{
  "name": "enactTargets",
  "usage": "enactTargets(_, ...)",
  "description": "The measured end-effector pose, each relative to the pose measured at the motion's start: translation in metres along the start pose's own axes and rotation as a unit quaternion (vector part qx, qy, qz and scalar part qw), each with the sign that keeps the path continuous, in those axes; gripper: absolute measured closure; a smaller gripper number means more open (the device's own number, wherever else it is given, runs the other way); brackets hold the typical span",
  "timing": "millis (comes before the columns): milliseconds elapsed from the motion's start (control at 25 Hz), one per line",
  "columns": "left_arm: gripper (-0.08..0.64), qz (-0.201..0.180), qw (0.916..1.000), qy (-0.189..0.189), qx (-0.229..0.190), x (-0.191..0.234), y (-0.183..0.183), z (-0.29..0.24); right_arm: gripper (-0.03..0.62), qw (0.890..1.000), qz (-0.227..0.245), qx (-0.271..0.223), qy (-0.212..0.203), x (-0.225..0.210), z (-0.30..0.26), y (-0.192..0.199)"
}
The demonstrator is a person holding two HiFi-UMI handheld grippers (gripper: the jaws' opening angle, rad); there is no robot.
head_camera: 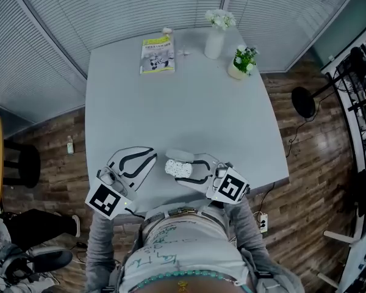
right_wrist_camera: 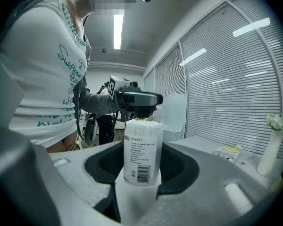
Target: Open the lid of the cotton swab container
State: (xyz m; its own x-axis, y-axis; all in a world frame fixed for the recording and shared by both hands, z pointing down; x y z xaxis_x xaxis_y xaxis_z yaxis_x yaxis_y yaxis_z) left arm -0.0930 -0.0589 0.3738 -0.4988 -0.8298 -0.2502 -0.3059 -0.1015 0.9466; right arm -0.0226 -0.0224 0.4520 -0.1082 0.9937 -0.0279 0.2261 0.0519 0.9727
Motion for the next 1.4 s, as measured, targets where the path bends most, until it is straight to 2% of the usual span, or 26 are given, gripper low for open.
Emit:
enactTargets(120, 0.518, 0.066, 0.9977, 0.015, -0.009, -0.007, 0.009, 0.006, 0.393, 0.999, -0.02, -0.038, 0.005, -0.005, 0.005, -0.014)
enactTargets(240, 0.508, 0.1, 0.9935, 0.046, -0.03, -0.016, 0.013, 0.008, 0.394, 0.996, -0.052, -0.074, 0.003, -0.007, 0.01, -0.024)
enactTargets(440, 0.434, 0.119, 0.9873, 0.101, -0.031, -0.04, 0.017, 0.002, 0.394, 0.992, -0.078, -0.094, -0.005, -0.007, 0.018, -0.032)
enactTargets(640, 0.373, 0.136, 0.9829, 0.121, -0.031, -0.05, 0.022, -0.01, 0.394, 0.993, -0.076, -0.089, -0.014, -0.01, 0.018, -0.029)
enactTargets(760, 0.36, 0.14, 0.9811, 0.127, -0.04, -0.053, 0.021, -0.014, 0.394, 0.992, -0.082, -0.088, -0.027, -0.008, 0.017, -0.029)
enactTargets(1040, 0.36, 0.135, 0.9849, 0.095, -0.051, -0.052, 0.017, -0.011, 0.396, 0.991, -0.091, -0.099, -0.012, -0.009, 0.02, -0.032)
enactTargets(1240, 0.363, 0.108, 0.9917, 0.029, -0.064, -0.041, 0.014, -0.006, 0.396, 0.99, -0.092, -0.102, 0.004, -0.012, 0.024, -0.036)
enactTargets(1400, 0.429, 0.111, 0.9924, -0.02, -0.049, -0.034, 0.019, -0.007, 0.396, 0.99, -0.096, -0.099, 0.014, -0.016, 0.028, -0.036)
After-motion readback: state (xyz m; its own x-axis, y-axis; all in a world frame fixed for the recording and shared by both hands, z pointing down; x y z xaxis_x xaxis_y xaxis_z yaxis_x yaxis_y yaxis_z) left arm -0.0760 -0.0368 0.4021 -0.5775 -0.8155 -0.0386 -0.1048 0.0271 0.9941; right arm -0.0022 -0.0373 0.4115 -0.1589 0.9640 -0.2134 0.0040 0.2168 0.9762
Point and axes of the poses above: the fingertips, and each gripper's own axes: z backward along the fingers, x to its left, y out of its underside, the point moved 2 cm from there along z, backward along the fingers, and after that the axes turned 5 degrees about -z, right-handed, at the moved point
